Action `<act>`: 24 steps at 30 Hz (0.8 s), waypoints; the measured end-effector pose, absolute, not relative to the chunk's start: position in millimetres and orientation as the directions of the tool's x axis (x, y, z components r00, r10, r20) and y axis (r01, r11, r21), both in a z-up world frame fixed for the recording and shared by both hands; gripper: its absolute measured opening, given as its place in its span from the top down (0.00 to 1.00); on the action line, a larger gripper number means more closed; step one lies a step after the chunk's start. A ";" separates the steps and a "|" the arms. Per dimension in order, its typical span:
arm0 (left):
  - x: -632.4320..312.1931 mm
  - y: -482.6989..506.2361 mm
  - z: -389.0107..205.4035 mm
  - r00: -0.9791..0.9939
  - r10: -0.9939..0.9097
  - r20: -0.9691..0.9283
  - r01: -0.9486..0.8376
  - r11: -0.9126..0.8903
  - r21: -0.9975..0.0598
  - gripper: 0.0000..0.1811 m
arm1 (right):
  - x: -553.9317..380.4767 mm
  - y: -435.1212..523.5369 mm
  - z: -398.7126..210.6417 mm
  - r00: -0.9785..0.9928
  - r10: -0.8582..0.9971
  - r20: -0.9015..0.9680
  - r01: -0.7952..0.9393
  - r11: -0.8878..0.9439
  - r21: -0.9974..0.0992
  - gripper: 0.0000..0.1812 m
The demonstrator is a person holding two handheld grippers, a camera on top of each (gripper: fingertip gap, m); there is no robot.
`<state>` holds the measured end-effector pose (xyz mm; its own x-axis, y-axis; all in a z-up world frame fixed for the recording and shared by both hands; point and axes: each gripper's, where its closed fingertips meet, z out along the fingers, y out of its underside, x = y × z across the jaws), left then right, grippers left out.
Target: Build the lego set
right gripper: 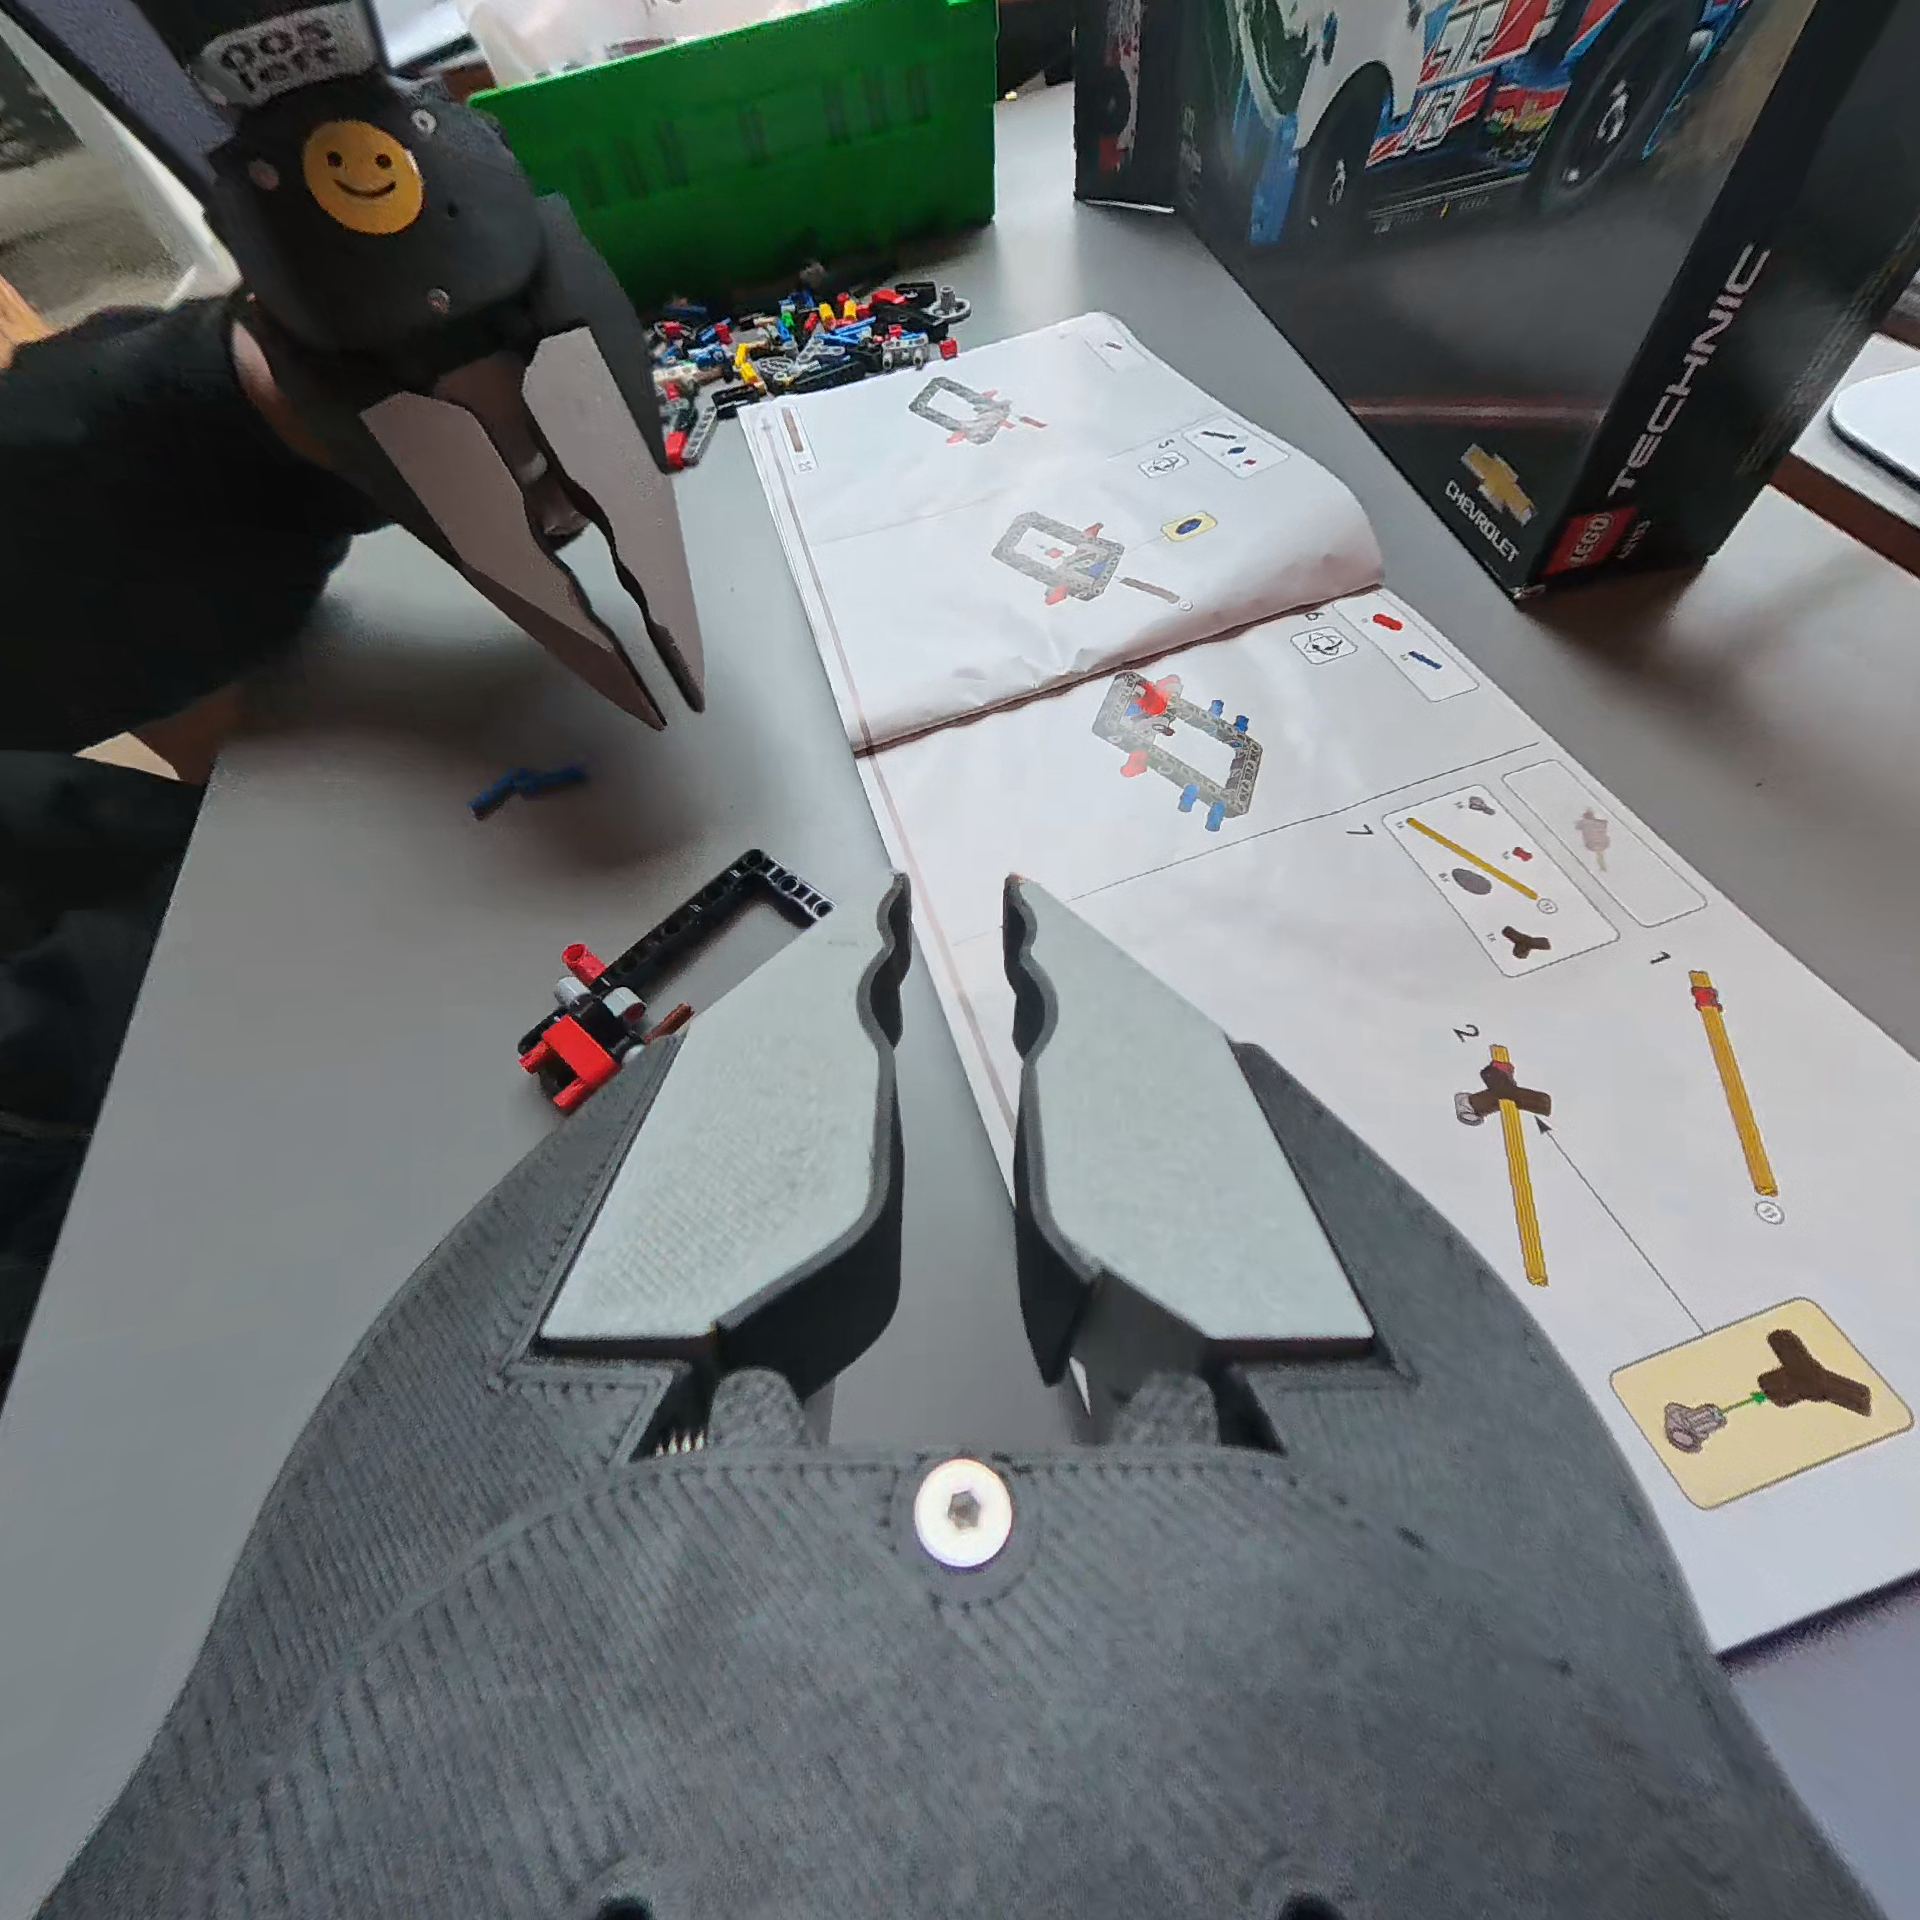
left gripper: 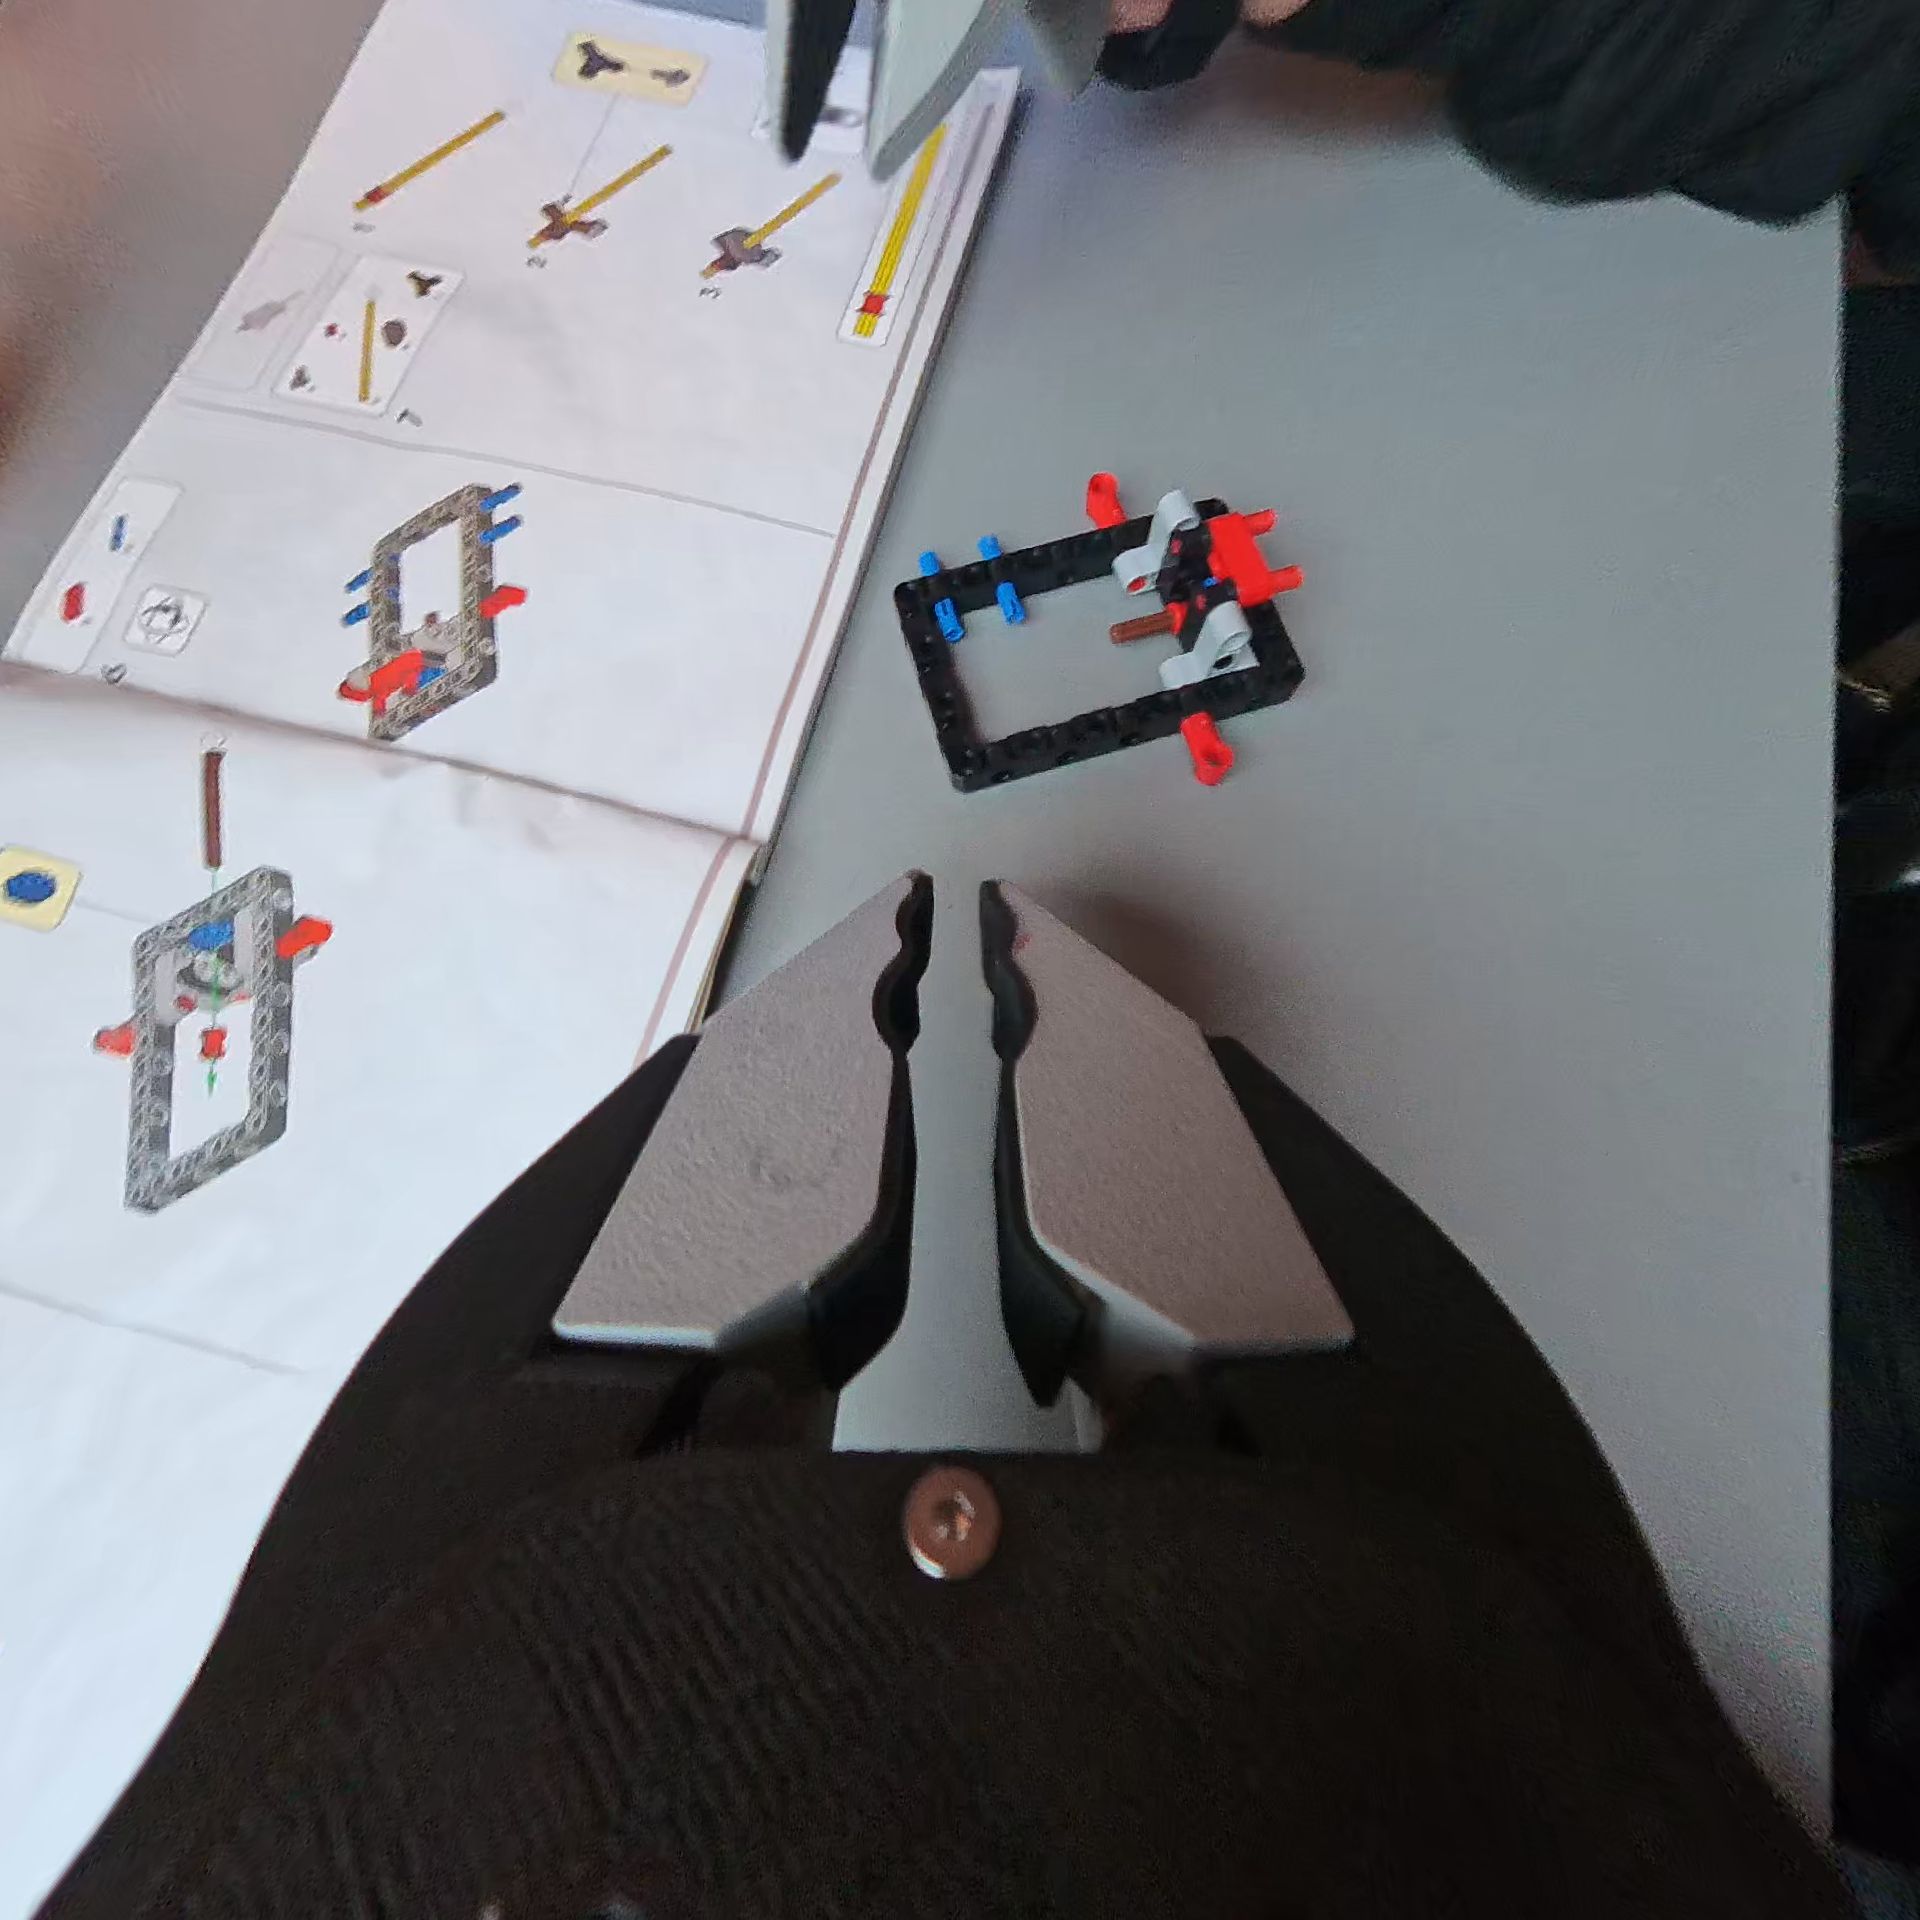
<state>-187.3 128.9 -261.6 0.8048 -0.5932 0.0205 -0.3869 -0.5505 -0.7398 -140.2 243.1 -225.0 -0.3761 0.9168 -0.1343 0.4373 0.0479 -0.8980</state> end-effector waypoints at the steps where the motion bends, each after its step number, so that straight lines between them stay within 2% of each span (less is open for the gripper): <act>1: -183.7 130.2 -261.6 0.785 -0.619 0.033 -0.389 -0.534 -0.751 0.97 | -140.9 243.2 -228.3 -0.377 0.917 -0.127 0.442 0.058 -0.895 0.92; 4: -176.7 138.0 -261.4 0.763 -0.645 0.038 -0.347 -0.458 -0.818 1.00 | -143.5 244.2 -236.4 -0.376 0.923 -0.085 0.444 0.099 -0.891 0.92; 6: -175.1 138.0 -264.6 0.754 -0.653 0.068 -0.329 -0.465 -0.822 1.00 | -145.6 244.9 -239.0 -0.377 0.924 -0.063 0.439 0.119 -0.891 0.92; 11: -177.0 140.7 -249.7 0.772 -0.625 0.115 -0.234 -0.449 -0.863 0.95 | -153.9 251.2 -239.1 -0.367 0.930 -0.030 0.409 0.132 -0.903 0.92; 16: -194.8 140.8 -260.8 0.811 -0.569 0.133 -0.221 -0.509 -0.832 0.94 | -156.3 250.6 -244.7 -0.380 0.922 -0.074 0.424 0.102 -0.900 0.92; 24: -208.6 147.5 -258.2 0.853 -0.509 0.115 -0.185 -0.502 -0.845 0.94 | -155.4 247.6 -240.0 -0.395 0.914 -0.091 0.402 0.083 -0.912 0.92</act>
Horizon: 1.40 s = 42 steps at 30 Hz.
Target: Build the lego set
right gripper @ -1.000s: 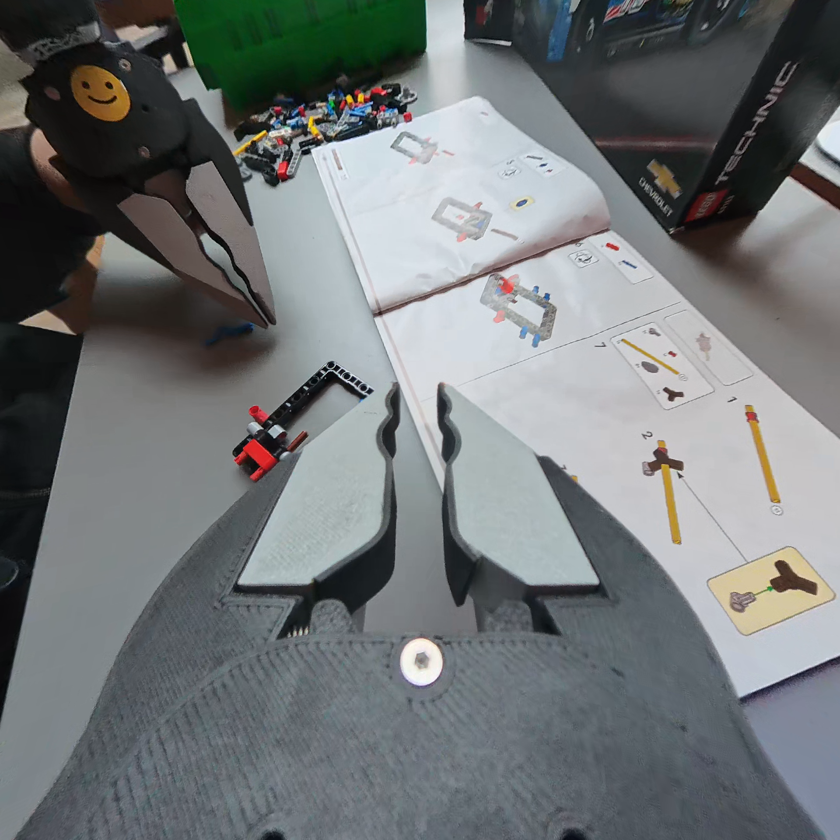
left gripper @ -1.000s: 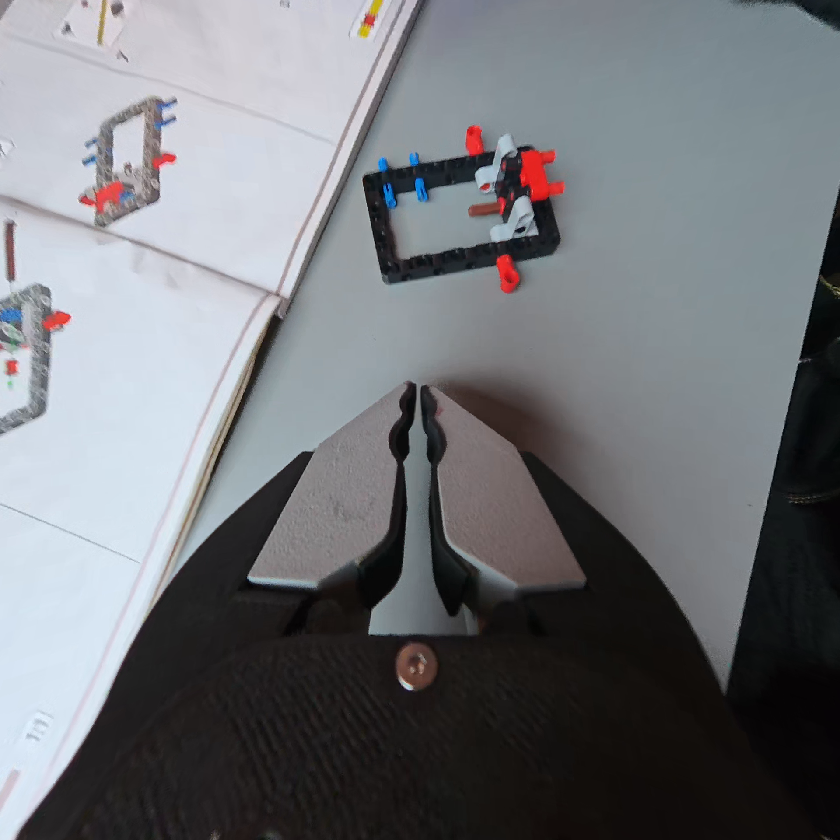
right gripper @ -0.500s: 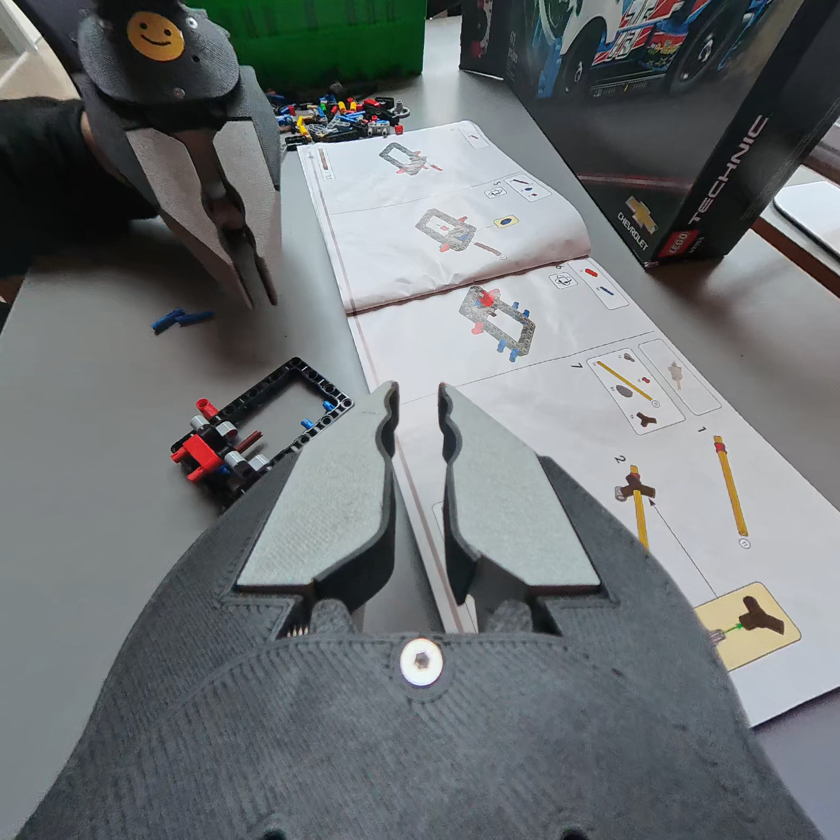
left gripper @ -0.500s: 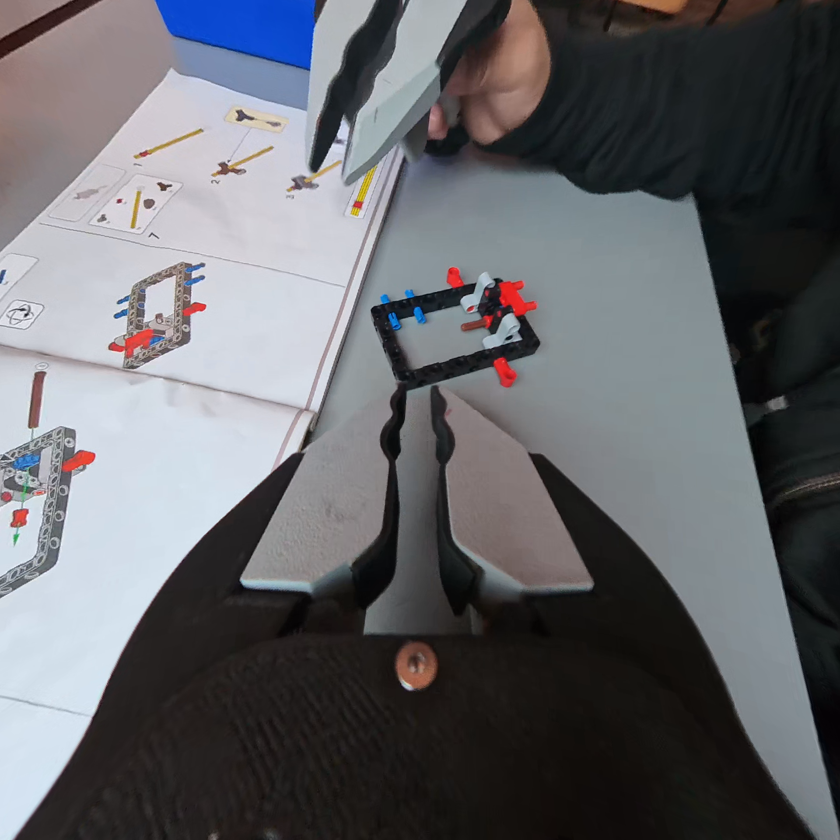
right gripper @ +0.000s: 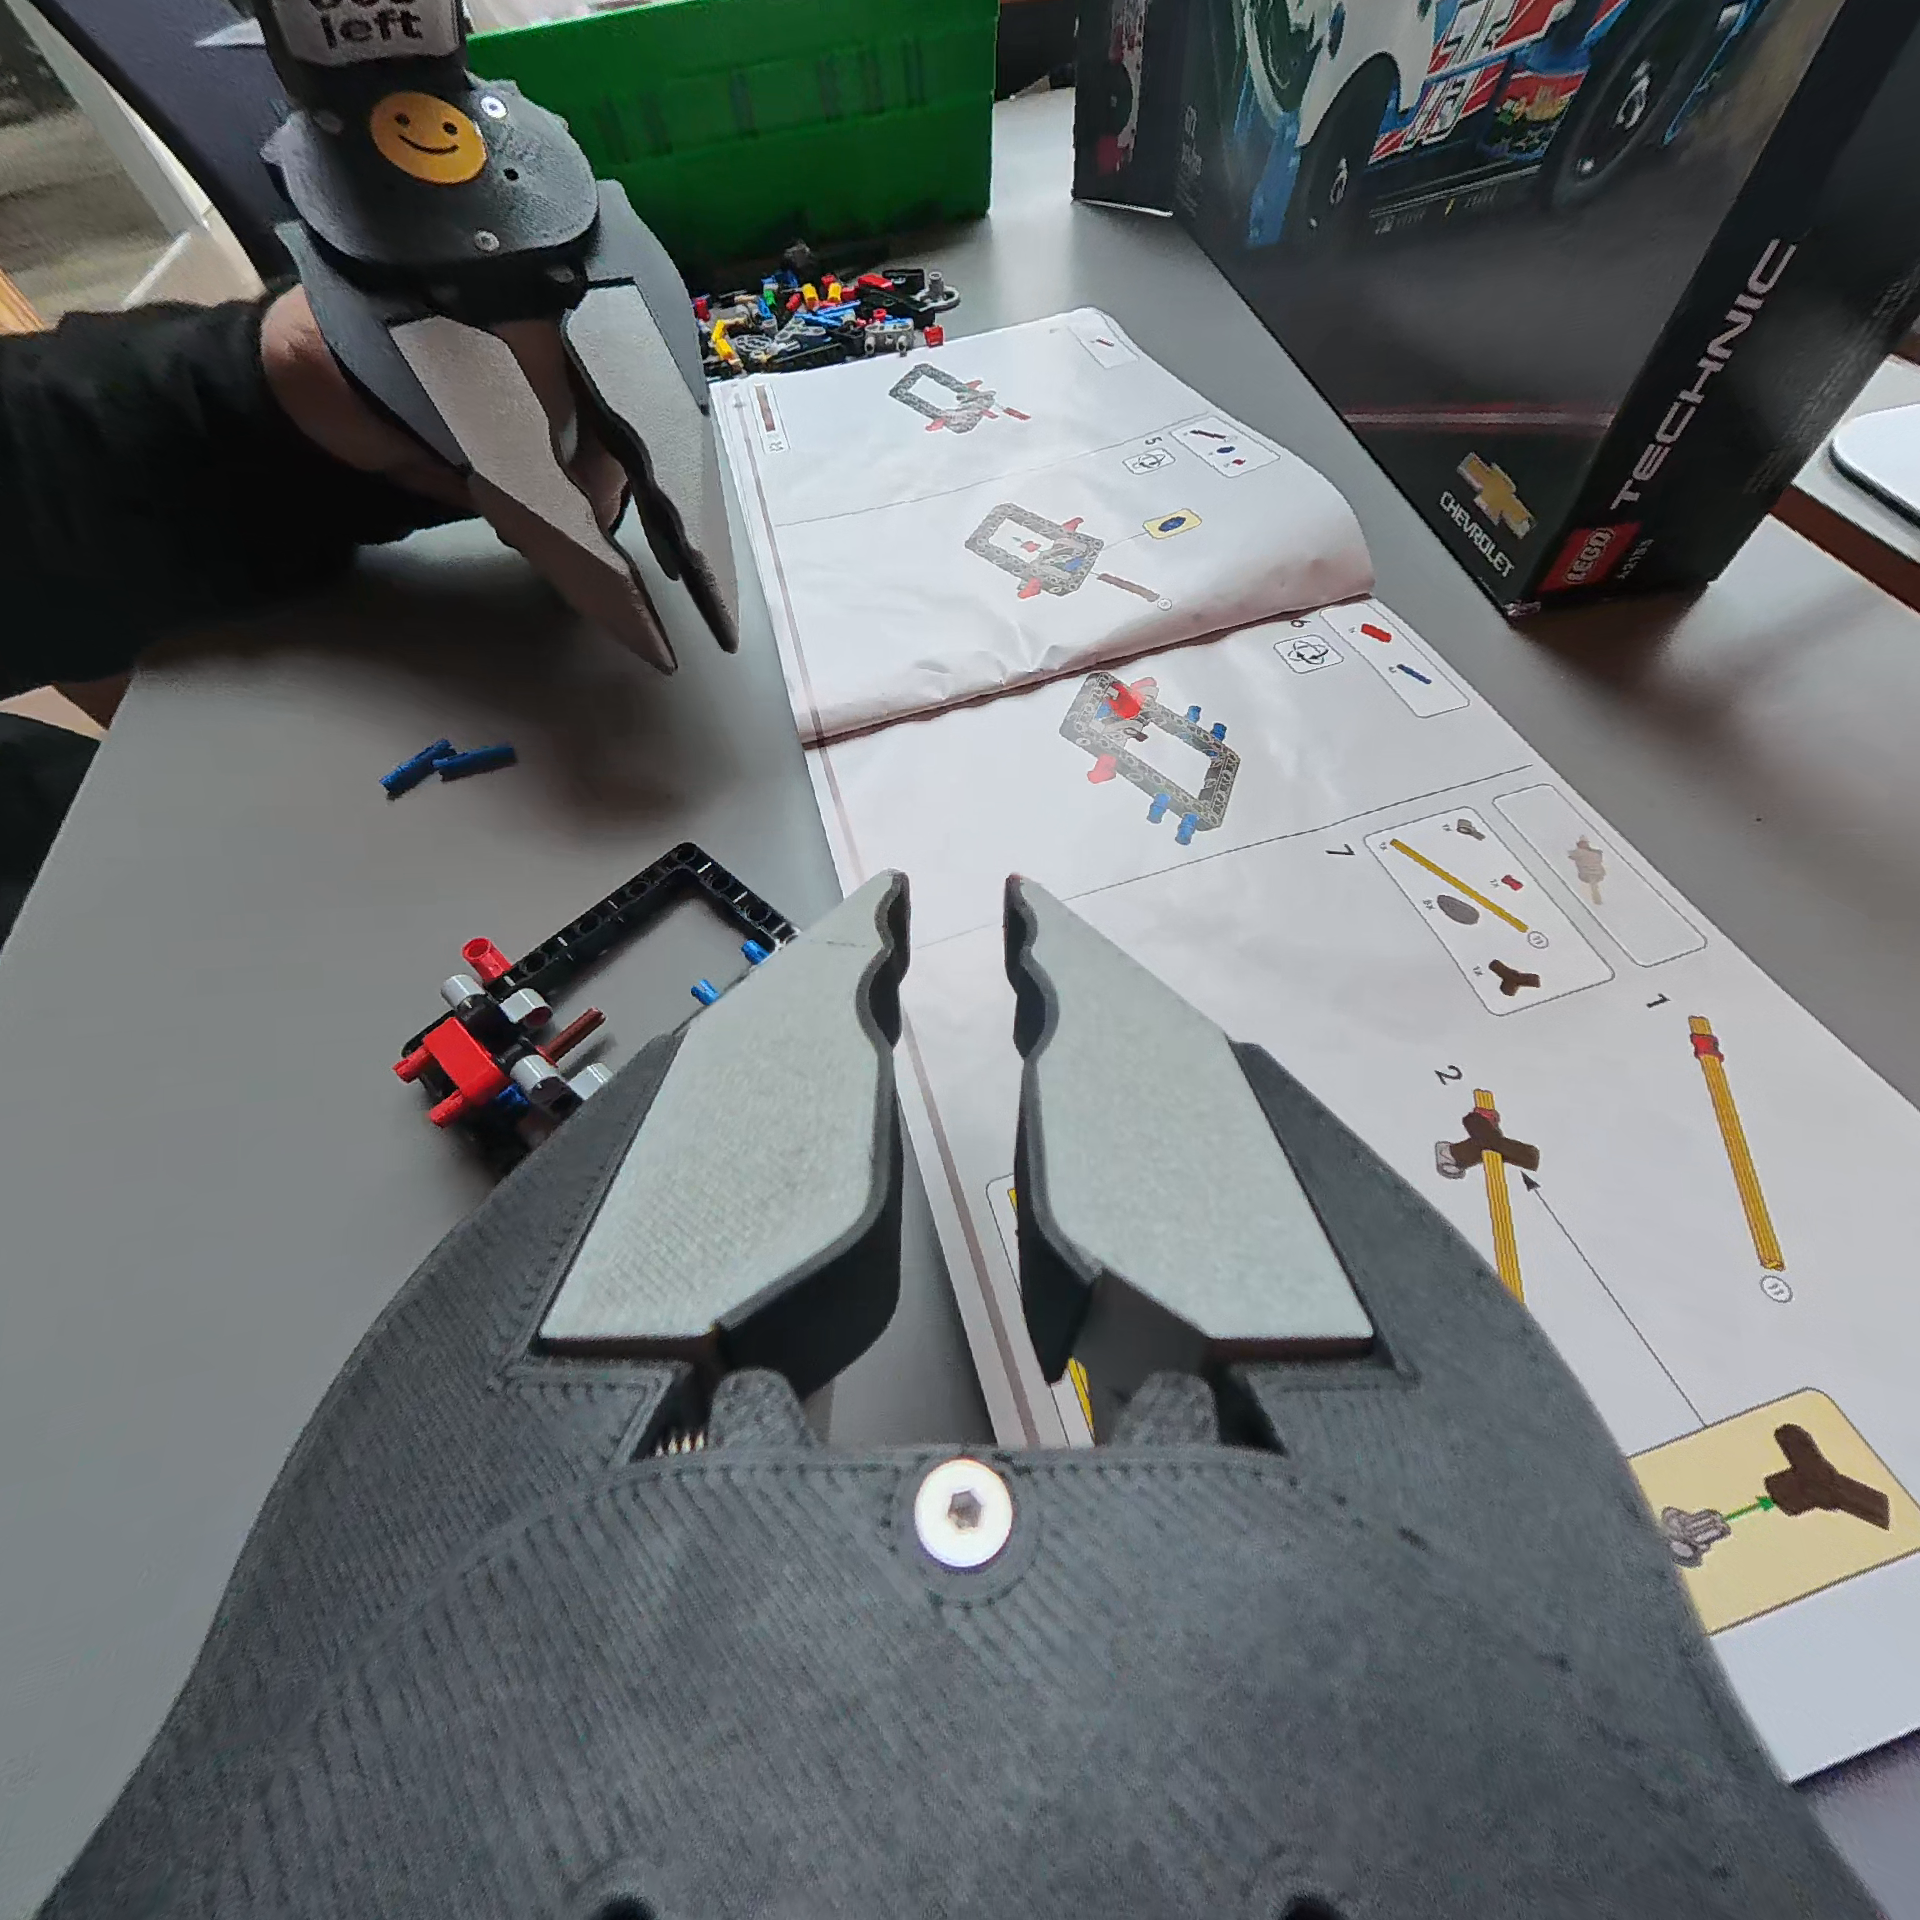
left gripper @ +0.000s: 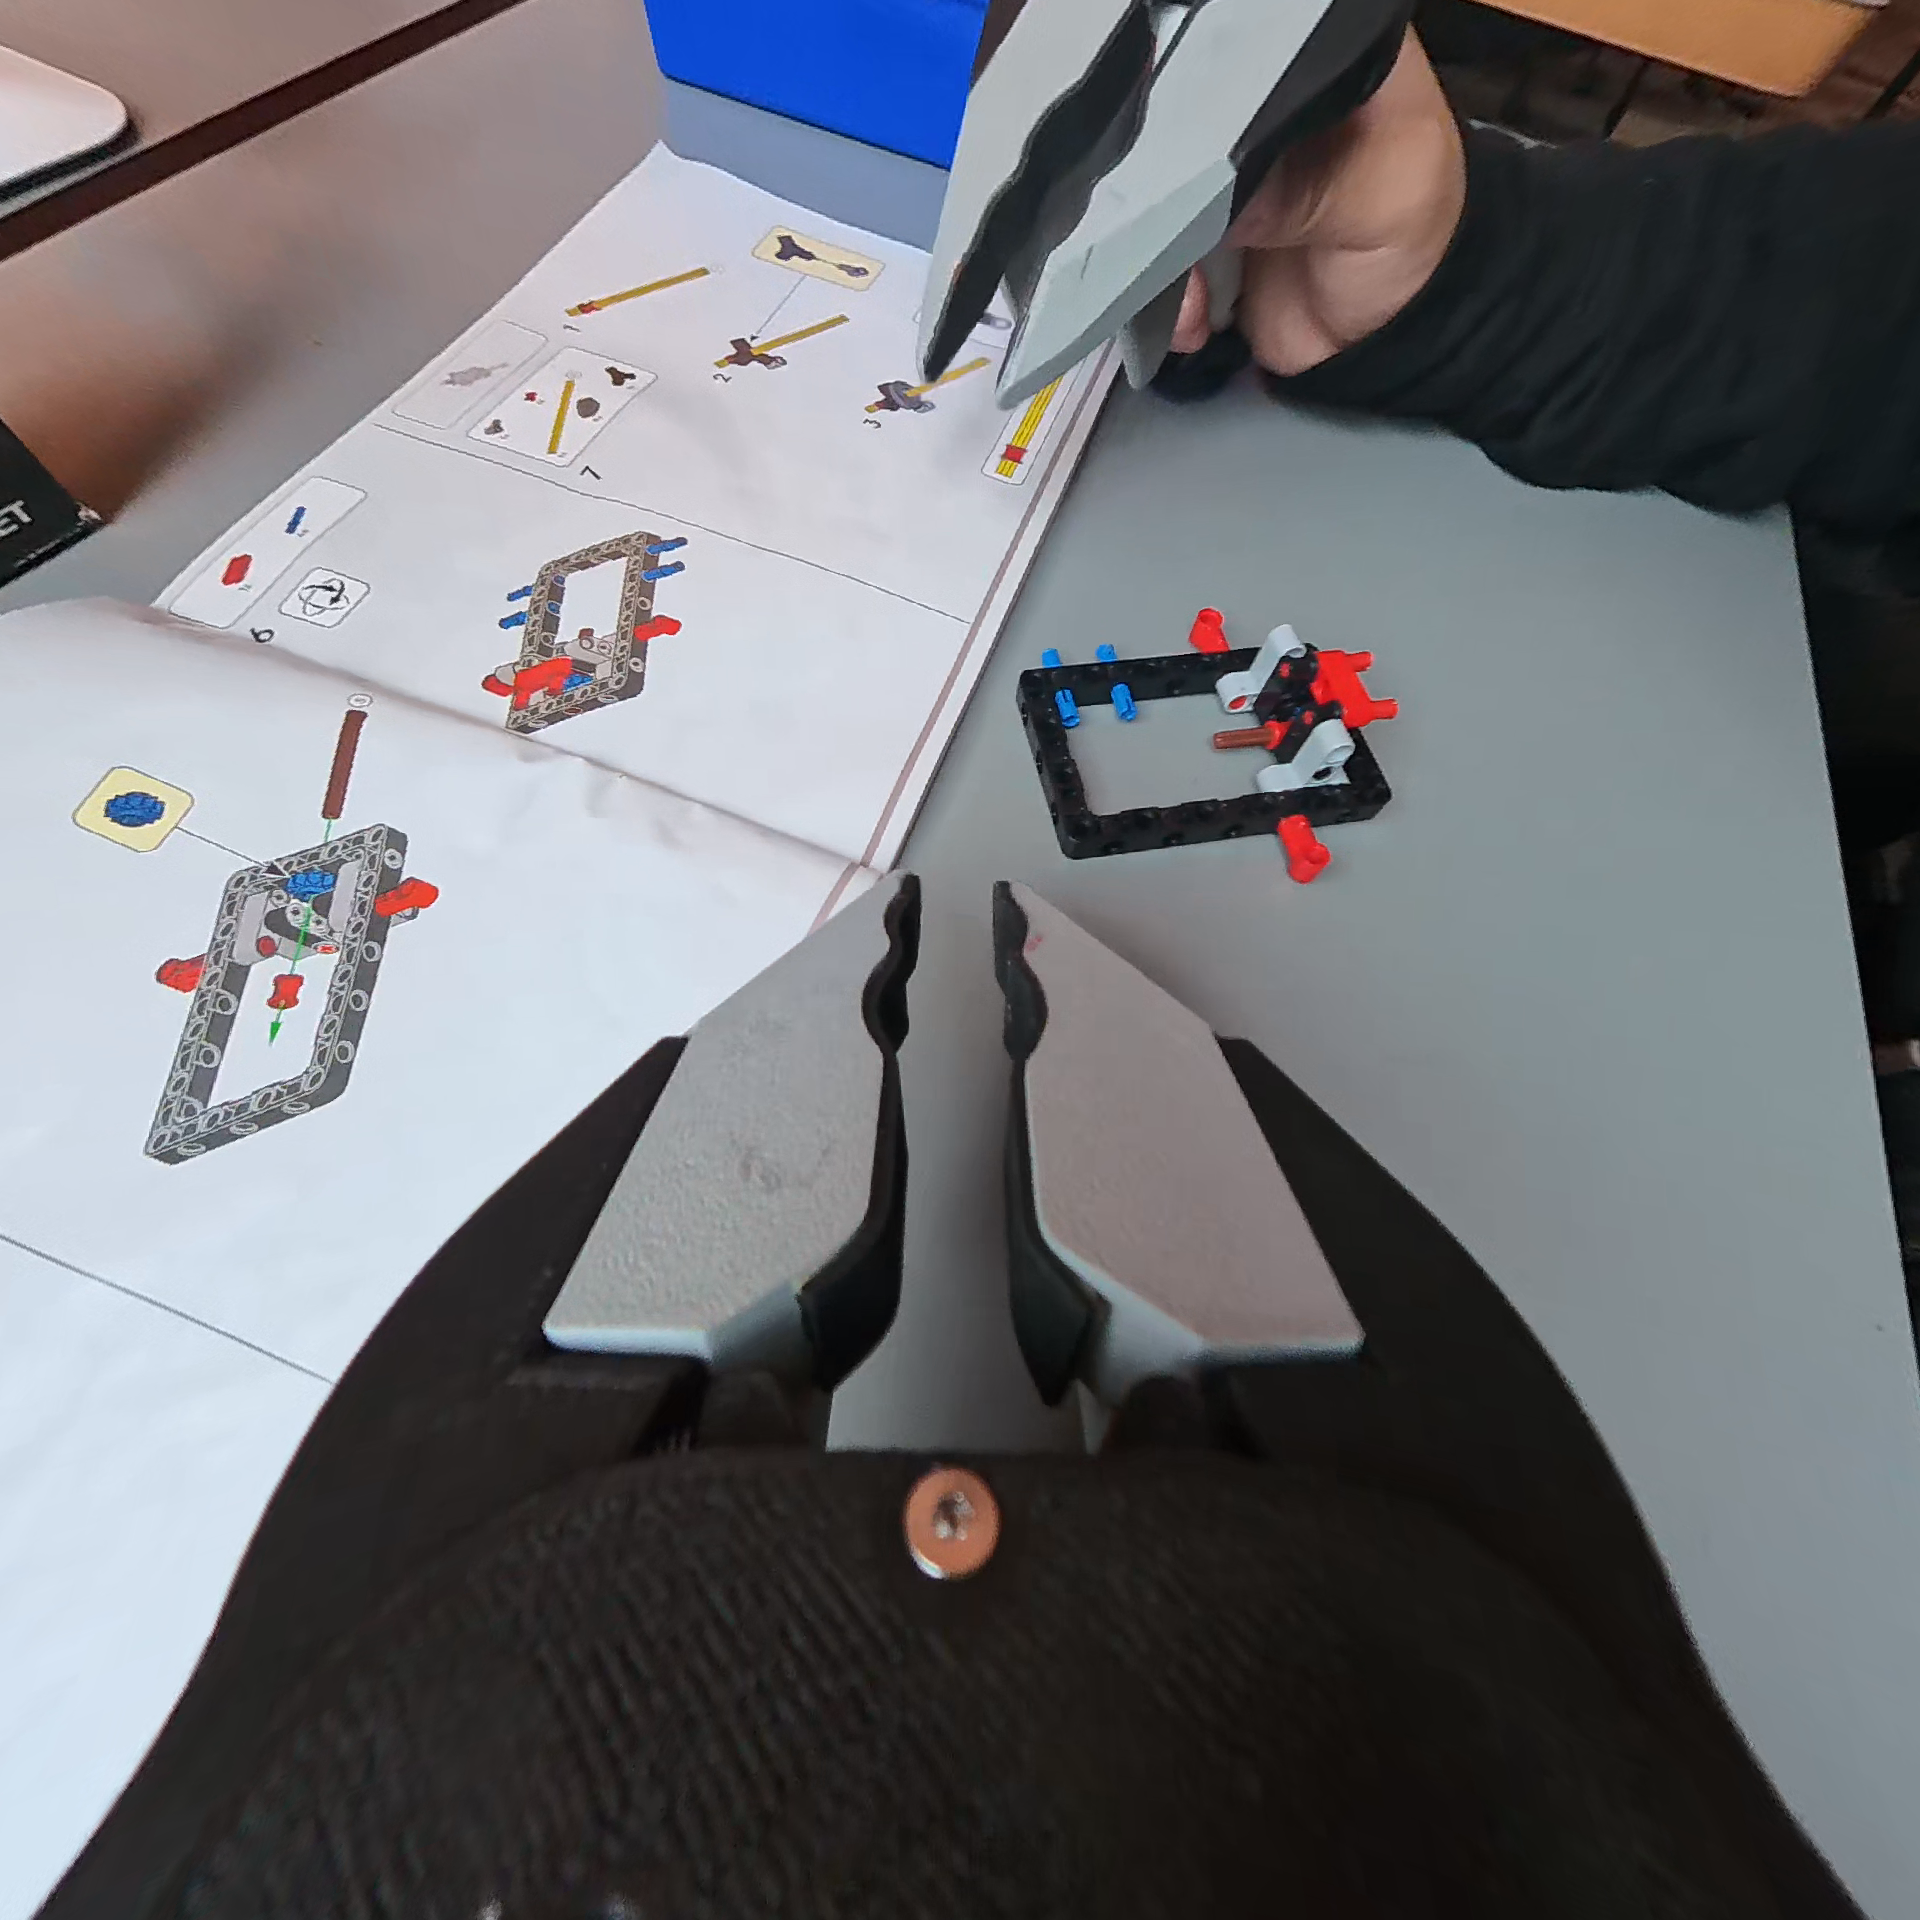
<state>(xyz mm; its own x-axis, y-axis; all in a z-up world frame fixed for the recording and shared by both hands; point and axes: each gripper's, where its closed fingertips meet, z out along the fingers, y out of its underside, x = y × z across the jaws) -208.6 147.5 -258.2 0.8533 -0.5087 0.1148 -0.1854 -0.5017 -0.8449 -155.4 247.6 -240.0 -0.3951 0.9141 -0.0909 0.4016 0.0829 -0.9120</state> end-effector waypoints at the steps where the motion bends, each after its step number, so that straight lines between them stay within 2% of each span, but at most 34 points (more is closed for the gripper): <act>1: -209.0 147.9 -257.7 0.855 -0.507 0.108 -0.188 -0.498 -0.847 0.94 | -155.2 248.3 -238.0 -0.393 0.915 -0.088 0.392 0.080 -0.917 0.92; 10: -214.3 149.9 -254.2 0.866 -0.492 0.090 -0.183 -0.479 -0.859 0.95 | -155.1 252.3 -227.4 -0.386 0.915 -0.115 0.346 0.028 -0.938 0.86; 20: -218.5 147.6 -251.6 0.870 -0.486 0.083 -0.181 -0.471 -0.864 0.94 | -155.3 256.7 -225.4 -0.378 0.918 -0.117 0.332 0.016 -0.943 0.85; 22: -215.7 144.2 -253.0 0.862 -0.498 0.096 -0.181 -0.478 -0.859 0.90 | -154.8 258.0 -225.0 -0.376 0.919 -0.116 0.329 0.015 -0.944 0.85; 26: -221.9 134.5 -253.1 0.883 -0.467 0.047 -0.227 -0.512 -0.828 0.84 | -153.7 258.3 -222.6 -0.380 0.917 -0.121 0.317 0.006 -0.948 0.84; 34: -212.2 81.1 -260.4 0.879 -0.448 0.166 -0.168 -0.616 -0.770 0.83 | -153.9 252.4 -222.3 -0.401 0.907 -0.127 0.318 0.008 -0.948 0.82; 42: -191.2 68.8 -267.3 0.891 -0.429 0.146 -0.181 -0.631 -0.754 0.84 | -154.0 252.4 -222.9 -0.404 0.905 -0.134 0.321 0.004 -0.947 0.82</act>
